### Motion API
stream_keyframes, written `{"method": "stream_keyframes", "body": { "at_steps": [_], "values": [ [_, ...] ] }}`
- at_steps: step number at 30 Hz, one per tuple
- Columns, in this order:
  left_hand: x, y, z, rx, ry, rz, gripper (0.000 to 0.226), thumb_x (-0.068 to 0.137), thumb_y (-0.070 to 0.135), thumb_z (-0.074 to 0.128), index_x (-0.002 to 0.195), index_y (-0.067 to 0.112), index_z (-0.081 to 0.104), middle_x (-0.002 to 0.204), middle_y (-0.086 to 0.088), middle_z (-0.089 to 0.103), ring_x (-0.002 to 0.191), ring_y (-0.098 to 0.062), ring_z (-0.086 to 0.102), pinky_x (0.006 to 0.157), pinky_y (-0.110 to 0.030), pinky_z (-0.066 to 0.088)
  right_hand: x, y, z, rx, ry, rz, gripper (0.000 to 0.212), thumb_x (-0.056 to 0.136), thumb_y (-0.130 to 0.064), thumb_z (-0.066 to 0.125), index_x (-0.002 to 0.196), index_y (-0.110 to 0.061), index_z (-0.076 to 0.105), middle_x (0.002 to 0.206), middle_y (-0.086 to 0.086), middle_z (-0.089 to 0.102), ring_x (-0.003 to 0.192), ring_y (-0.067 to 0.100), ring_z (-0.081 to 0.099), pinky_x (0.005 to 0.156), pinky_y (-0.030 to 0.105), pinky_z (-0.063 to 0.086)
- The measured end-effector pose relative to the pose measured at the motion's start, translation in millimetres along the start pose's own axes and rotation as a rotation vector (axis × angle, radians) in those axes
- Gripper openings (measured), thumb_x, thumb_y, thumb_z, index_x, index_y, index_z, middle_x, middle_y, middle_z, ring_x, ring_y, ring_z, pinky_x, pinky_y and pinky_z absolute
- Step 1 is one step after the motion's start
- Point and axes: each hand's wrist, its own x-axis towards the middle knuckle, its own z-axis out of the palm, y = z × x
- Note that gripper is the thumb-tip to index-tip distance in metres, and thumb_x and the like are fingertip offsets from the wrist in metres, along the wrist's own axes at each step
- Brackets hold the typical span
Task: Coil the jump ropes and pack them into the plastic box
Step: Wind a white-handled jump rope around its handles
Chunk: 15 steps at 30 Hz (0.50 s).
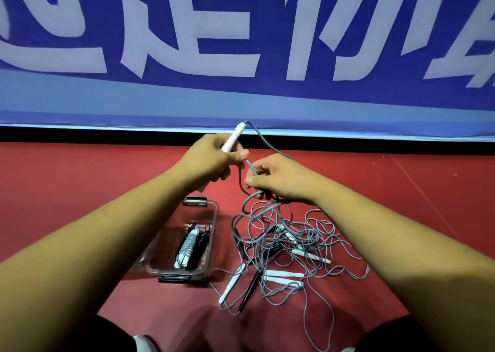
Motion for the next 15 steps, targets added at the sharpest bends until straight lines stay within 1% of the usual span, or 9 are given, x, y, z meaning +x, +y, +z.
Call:
{"method": "stream_keyframes", "body": {
  "at_steps": [3,6,7,9,10,12,13,14,15],
  "values": [
    [15.5,-15.6,-16.8,0.001,0.283,-0.04,0.02,0.09,0.019,0.069,0.074,0.015,0.057,0.063,-0.006,0.063,0.037,-0.013,0.046,0.038,-0.02,0.033,0.6,12.8,-1.3,-0.043,-0.041,0.086,0.014,0.084,-0.003,0.066,0.072,-0.01,0.065,0.058,0.006,0.058,0.048,0.014,0.051,0.053,0.024,0.043],
    [28.1,-35.5,-44.7,0.042,0.515,-0.106,0.024,0.092,0.019,0.067,0.07,0.018,0.055,0.061,-0.008,0.058,0.032,-0.009,0.046,0.035,-0.018,0.033,-5.1,23.7,-3.7,-0.229,-0.199,0.18,0.013,0.077,0.002,0.062,0.071,-0.008,0.067,0.062,0.013,0.06,0.056,0.022,0.051,0.057,0.033,0.041],
    [29.7,-43.0,-53.1,0.043,0.531,-0.146,0.025,0.093,0.019,0.065,0.07,0.017,0.054,0.062,-0.008,0.058,0.03,-0.006,0.044,0.034,-0.017,0.033,-6.6,25.9,-2.5,-0.295,-0.237,0.192,0.015,0.078,0.001,0.062,0.069,-0.01,0.066,0.063,0.012,0.061,0.057,0.022,0.051,0.058,0.035,0.042],
    [29.7,-57.4,-61.7,0.003,0.494,-0.287,0.019,0.096,0.016,0.063,0.077,0.012,0.058,0.063,-0.007,0.058,0.027,-0.006,0.041,0.035,-0.017,0.03,-6.2,25.5,-1.7,-0.358,-0.181,0.129,0.023,0.086,-0.004,0.063,0.066,-0.015,0.064,0.063,0.005,0.064,0.053,0.015,0.054,0.058,0.029,0.044],
    [27.8,-63.6,-62.3,0.005,0.436,-0.374,0.011,0.097,0.014,0.061,0.09,0.006,0.062,0.059,-0.006,0.057,0.028,-0.008,0.038,0.038,-0.017,0.028,-6.1,22.6,-2.3,-0.315,-0.103,0.068,0.025,0.092,-0.007,0.061,0.068,-0.015,0.063,0.063,0.002,0.065,0.049,0.009,0.053,0.055,0.025,0.045],
    [22.2,-68.6,-58.0,0.065,0.307,-0.539,0.026,0.099,0.011,0.057,0.118,-0.007,0.058,0.044,-0.002,0.047,0.03,-0.011,0.034,0.041,-0.017,0.025,-4.0,17.2,-6.5,-0.132,0.082,-0.035,0.021,0.097,-0.009,0.054,0.08,-0.01,0.066,0.066,0.005,0.065,0.054,0.01,0.057,0.058,0.028,0.05],
    [20.9,-65.2,-55.5,0.077,0.277,-0.557,0.023,0.098,0.011,0.058,0.113,-0.007,0.06,0.04,-0.002,0.042,0.029,-0.011,0.033,0.041,-0.017,0.026,-2.9,15.5,-9.9,-0.042,0.159,-0.071,0.019,0.099,-0.009,0.052,0.088,-0.007,0.067,0.065,0.006,0.064,0.059,0.014,0.061,0.062,0.032,0.052],
    [20.0,-59.3,-53.6,0.062,0.262,-0.541,0.015,0.098,0.011,0.059,0.094,-0.003,0.062,0.041,-0.002,0.041,0.029,-0.012,0.034,0.042,-0.018,0.027,-2.5,14.0,-12.9,0.042,0.209,-0.087,0.018,0.1,-0.01,0.05,0.093,-0.005,0.067,0.061,0.003,0.061,0.06,0.017,0.062,0.063,0.035,0.052],
    [20.3,-53.5,-52.5,-0.009,0.245,-0.501,0.017,0.098,0.012,0.058,0.082,0.004,0.057,0.044,-0.002,0.041,0.03,-0.011,0.035,0.041,-0.018,0.027,-2.2,14.2,-14.6,0.124,0.235,-0.088,0.019,0.101,-0.011,0.049,0.096,-0.005,0.067,0.055,-0.002,0.055,0.056,0.017,0.06,0.059,0.035,0.05]
  ]
}}
